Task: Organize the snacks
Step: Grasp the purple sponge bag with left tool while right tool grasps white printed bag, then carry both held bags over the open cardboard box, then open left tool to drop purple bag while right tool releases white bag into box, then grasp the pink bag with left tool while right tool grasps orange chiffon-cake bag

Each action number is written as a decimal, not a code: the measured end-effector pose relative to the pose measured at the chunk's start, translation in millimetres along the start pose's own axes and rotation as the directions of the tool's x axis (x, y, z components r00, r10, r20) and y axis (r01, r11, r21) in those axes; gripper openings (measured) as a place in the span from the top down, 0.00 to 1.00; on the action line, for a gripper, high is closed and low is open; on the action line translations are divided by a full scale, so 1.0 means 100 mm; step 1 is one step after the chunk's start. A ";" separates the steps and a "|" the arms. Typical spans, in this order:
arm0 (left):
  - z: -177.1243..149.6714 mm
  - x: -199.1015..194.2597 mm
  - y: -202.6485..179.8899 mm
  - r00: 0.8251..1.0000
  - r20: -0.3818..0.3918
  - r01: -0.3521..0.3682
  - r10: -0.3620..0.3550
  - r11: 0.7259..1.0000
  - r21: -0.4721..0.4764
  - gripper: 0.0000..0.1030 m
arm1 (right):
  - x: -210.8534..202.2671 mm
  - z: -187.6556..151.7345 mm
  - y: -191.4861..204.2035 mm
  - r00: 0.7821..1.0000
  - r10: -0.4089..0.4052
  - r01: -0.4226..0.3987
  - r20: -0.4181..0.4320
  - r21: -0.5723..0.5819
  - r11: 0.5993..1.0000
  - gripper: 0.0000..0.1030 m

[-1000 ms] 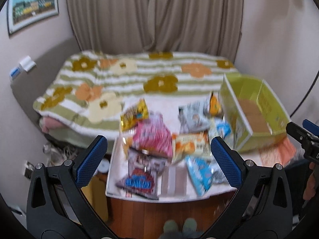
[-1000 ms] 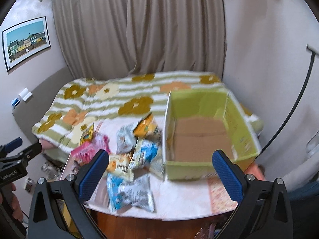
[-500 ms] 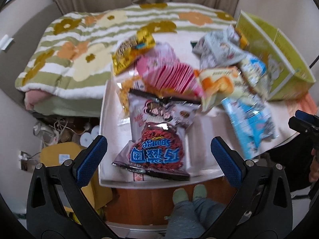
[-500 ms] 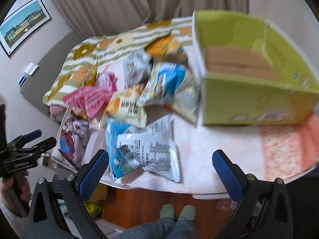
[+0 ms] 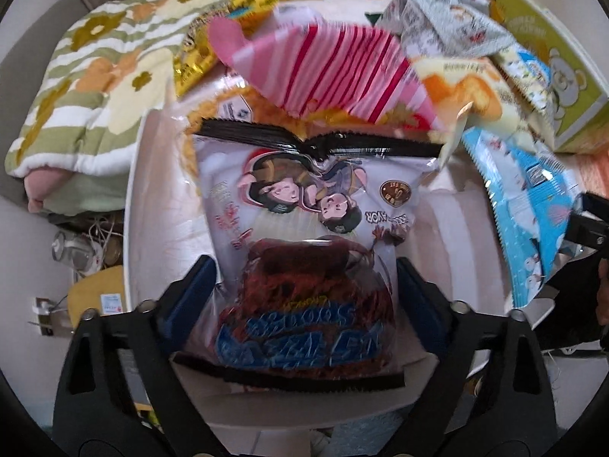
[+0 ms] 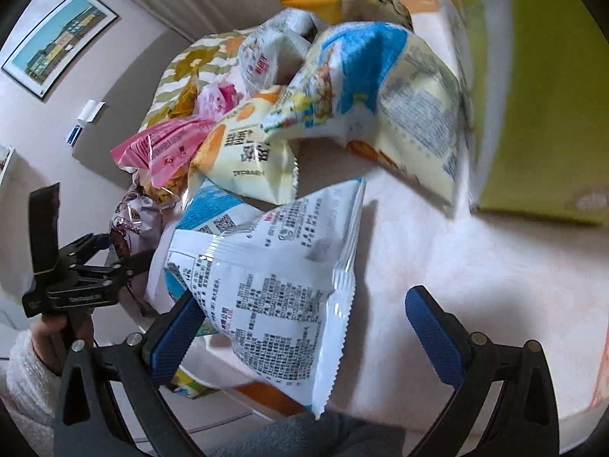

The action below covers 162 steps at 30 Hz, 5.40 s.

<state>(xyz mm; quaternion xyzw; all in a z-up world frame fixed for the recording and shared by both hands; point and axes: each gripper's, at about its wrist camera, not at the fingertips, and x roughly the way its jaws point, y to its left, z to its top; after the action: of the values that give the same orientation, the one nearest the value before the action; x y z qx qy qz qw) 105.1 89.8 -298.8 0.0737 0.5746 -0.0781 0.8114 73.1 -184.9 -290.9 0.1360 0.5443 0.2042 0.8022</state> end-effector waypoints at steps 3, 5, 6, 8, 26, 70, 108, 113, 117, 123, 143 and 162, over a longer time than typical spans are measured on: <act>0.01 0.07 -0.01 1.000 -0.014 -0.025 0.025 1.000 0.012 0.21 | 0.02 0.03 0.03 1.000 0.000 0.000 0.001 -0.036 0.999 0.00; 0.02 0.09 0.00 1.000 -0.014 -0.022 0.022 1.000 0.017 0.23 | 0.05 0.05 0.07 1.000 -0.001 0.001 0.006 -0.050 0.999 0.00; 0.02 0.09 0.00 1.000 -0.014 -0.022 0.022 1.000 0.020 0.24 | 0.08 0.08 0.09 1.000 0.000 0.001 0.009 -0.057 0.998 0.00; 0.03 0.09 -0.01 0.999 -0.013 -0.030 0.030 0.999 0.030 0.25 | 0.12 0.08 0.13 1.000 0.006 -0.005 0.015 -0.062 0.998 0.00; -0.06 -0.21 -0.02 0.997 0.068 -0.046 0.047 0.999 -0.016 0.38 | -0.02 -0.09 0.19 0.989 0.141 -0.141 0.048 -0.015 0.990 0.63; 2.44 -1.10 -3.18 0.955 0.215 0.141 -0.204 0.951 0.274 0.38 | -2.41 1.12 -1.35 0.901 -0.248 0.191 0.357 0.187 0.964 0.63; 2.21 -0.95 -2.70 0.974 0.147 0.117 -0.171 0.941 0.318 0.00 | -1.83 1.10 -1.39 0.890 -0.406 0.355 0.208 0.245 0.902 0.00; 2.15 -0.96 -2.68 0.975 0.150 0.113 -0.163 0.948 0.296 0.00 | -1.86 1.01 -1.32 0.884 -0.405 0.359 0.234 0.214 0.908 0.00; 2.12 -1.07 -2.68 0.971 0.178 0.104 -0.158 0.955 0.278 0.00 | -1.92 1.02 -1.29 0.893 -0.382 0.338 0.239 0.206 0.918 0.00; 2.07 -1.30 -2.65 0.964 0.232 0.074 -0.131 0.968 0.239 0.00 | -2.08 1.06 -1.17 0.905 -0.332 0.293 0.267 0.175 0.940 0.00; 1.41 -2.05 -1.38 0.939 0.322 -0.082 0.120 0.988 -0.129 0.00 | -2.18 1.40 -0.03 0.914 -0.088 0.166 0.396 -0.167 0.972 0.00; 1.10 -1.03 0.14 0.994 0.107 0.012 -0.004 0.997 -0.073 0.00 | -0.66 1.24 0.83 0.970 -0.142 0.181 0.197 -0.200 0.963 0.00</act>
<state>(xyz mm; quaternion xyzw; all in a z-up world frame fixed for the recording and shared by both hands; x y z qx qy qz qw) 175.8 84.6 -164.5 0.0374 0.5330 -0.0640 0.8428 151.4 -142.9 -154.4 0.0206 0.4532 0.1830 0.8722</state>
